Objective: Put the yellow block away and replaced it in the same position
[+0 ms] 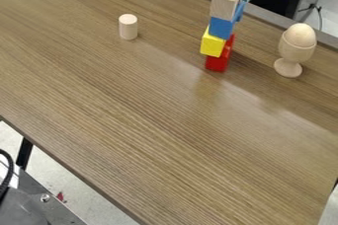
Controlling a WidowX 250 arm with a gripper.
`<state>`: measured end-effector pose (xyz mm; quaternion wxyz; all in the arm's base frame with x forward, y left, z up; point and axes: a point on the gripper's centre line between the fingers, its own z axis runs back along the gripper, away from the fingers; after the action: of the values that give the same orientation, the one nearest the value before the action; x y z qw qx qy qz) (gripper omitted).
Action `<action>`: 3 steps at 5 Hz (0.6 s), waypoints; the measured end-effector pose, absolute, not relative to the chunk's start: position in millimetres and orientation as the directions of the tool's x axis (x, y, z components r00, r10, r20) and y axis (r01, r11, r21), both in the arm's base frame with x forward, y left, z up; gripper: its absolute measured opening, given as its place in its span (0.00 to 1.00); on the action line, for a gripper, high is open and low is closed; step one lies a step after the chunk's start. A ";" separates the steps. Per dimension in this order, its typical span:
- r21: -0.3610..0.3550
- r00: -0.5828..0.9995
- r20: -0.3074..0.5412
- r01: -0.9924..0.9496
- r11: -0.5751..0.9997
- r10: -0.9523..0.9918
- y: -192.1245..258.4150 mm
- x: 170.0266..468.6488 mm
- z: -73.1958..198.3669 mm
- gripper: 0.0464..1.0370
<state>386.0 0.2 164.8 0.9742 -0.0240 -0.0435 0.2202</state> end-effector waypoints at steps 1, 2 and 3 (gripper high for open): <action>-0.064 0.901 0.072 -0.423 0.904 0.427 0.2 385.4 162.1 0.55; -0.063 0.902 0.069 -0.422 0.904 0.426 0.2 384.7 159.8 0.55; -0.057 0.903 0.055 -0.423 0.904 0.426 0.1 382.2 153.3 0.55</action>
<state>382.2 0.1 153.3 0.9752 -0.0217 -0.0331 0.2178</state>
